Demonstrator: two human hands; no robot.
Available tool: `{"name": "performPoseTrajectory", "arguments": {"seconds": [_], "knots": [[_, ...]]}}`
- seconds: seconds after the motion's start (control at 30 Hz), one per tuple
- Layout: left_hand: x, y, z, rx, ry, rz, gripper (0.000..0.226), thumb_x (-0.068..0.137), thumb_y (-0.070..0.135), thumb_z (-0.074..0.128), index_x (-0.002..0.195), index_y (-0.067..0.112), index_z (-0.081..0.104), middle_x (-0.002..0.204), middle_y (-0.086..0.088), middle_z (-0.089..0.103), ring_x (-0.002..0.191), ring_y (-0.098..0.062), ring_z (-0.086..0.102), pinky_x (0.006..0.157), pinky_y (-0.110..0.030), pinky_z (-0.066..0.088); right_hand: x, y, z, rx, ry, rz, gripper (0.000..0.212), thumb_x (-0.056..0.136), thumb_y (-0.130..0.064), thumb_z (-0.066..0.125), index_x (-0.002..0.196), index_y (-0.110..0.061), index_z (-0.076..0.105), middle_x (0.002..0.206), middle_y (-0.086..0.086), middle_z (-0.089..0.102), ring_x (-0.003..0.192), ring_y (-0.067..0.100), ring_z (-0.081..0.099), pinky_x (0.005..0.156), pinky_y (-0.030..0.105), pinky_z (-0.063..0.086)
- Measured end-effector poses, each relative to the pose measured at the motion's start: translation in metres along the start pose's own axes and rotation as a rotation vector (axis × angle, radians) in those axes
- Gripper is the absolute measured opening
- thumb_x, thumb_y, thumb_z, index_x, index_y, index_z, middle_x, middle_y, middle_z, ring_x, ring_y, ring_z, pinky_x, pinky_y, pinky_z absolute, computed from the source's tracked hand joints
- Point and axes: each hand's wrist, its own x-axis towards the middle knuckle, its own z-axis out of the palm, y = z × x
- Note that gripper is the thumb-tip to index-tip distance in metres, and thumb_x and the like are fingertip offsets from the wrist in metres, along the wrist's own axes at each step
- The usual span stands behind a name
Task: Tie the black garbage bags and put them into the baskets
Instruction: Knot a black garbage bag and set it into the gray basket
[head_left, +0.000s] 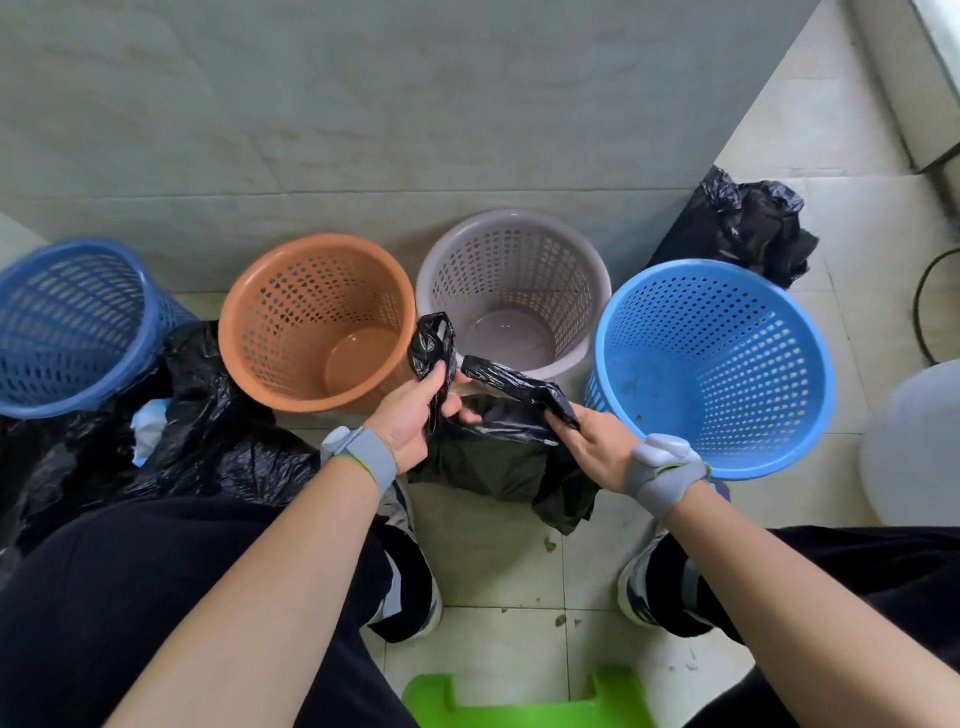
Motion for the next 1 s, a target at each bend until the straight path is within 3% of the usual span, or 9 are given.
{"name": "performPoseTrajectory", "arguments": {"seconds": [0.13,0.27,0.33,0.4,0.5,0.67,0.8,0.9,1.0], "knots": [[-0.003,0.000,-0.001,0.250,-0.148,-0.001,0.020,0.079,0.004,0.065,0.080,0.012,0.047,0.058,0.006,0.042,0.053,-0.009,0.041,0.074,-0.031,0.038,0.004,0.001,0.005,-0.036,-0.025,-0.036,0.036,0.103,-0.052,0.029,0.119,-0.028,0.052,0.106,0.007,0.071,0.100,0.033,0.065,0.090,0.042,0.050],[-0.009,-0.003,0.012,0.450,-0.228,-0.067,0.037,0.069,0.002,0.077,0.098,0.021,0.063,0.101,0.016,0.062,0.100,-0.005,0.050,0.095,-0.020,0.038,0.008,-0.007,0.007,-0.270,-0.091,-0.053,0.042,0.104,-0.050,0.026,0.111,-0.016,0.050,0.097,0.015,0.069,0.090,0.039,0.064,0.080,0.041,0.051],[-0.012,-0.003,0.018,0.478,-0.252,-0.041,0.014,0.070,0.020,0.081,0.078,0.021,0.069,0.068,0.011,0.061,0.074,-0.009,0.054,0.086,-0.028,0.042,0.010,-0.011,0.010,-0.428,-0.108,-0.081,0.044,0.104,-0.051,0.025,0.109,-0.014,0.048,0.088,0.014,0.065,0.083,0.039,0.063,0.071,0.039,0.048],[-0.011,-0.002,0.019,0.421,-0.252,-0.010,0.029,0.066,0.049,0.083,0.066,0.022,0.072,0.045,0.008,0.030,0.047,-0.014,0.030,0.067,-0.031,0.042,0.011,-0.012,0.014,-0.549,-0.098,-0.106,0.045,0.103,-0.052,0.024,0.108,-0.014,0.048,0.085,0.014,0.065,0.077,0.039,0.063,0.065,0.037,0.044],[-0.007,-0.001,0.015,0.220,-0.267,-0.057,0.042,0.089,0.052,0.060,0.100,0.014,0.074,0.049,0.007,0.013,0.040,-0.011,0.015,0.057,-0.026,0.035,0.010,-0.010,0.017,-0.590,-0.067,-0.149,0.043,0.103,-0.052,0.025,0.103,-0.014,0.046,0.085,0.012,0.068,0.075,0.038,0.063,0.070,0.038,0.049],[-0.007,-0.003,0.014,0.058,-0.352,-0.132,0.041,0.097,0.039,0.046,0.103,0.005,0.069,0.039,0.008,0.025,0.034,-0.009,0.020,0.056,-0.027,0.038,0.004,-0.005,0.000,-0.309,-0.142,-0.069,0.055,0.085,-0.080,0.037,0.090,-0.025,0.038,0.088,-0.005,0.056,0.080,0.025,0.057,0.073,0.035,0.040],[-0.009,-0.002,0.016,0.031,-0.355,-0.147,0.039,0.100,0.035,0.043,0.099,0.005,0.068,0.042,0.005,0.034,0.036,-0.010,0.023,0.057,-0.028,0.036,0.008,-0.008,-0.017,0.273,-0.014,0.173,0.078,0.082,-0.084,0.030,0.108,-0.018,0.061,0.108,0.002,0.065,0.097,0.021,0.062,0.091,0.037,0.046],[-0.008,-0.002,0.015,0.056,-0.364,-0.139,0.037,0.100,0.033,0.044,0.100,0.005,0.068,0.046,0.005,0.036,0.037,-0.010,0.024,0.059,-0.030,0.035,0.018,-0.019,-0.033,0.572,0.151,0.215,0.054,0.094,-0.065,0.045,0.112,-0.020,0.067,0.109,0.002,0.069,0.089,0.012,0.065,0.081,0.031,0.052],[-0.007,-0.004,0.015,0.095,-0.382,-0.132,0.036,0.100,0.031,0.045,0.103,0.003,0.068,0.049,0.004,0.037,0.038,-0.010,0.024,0.060,-0.032,0.035,0.026,-0.039,-0.054,0.594,0.144,0.137,0.043,0.093,-0.059,0.053,0.114,-0.026,0.071,0.101,-0.007,0.069,0.084,0.004,0.061,0.078,0.023,0.046]]}}
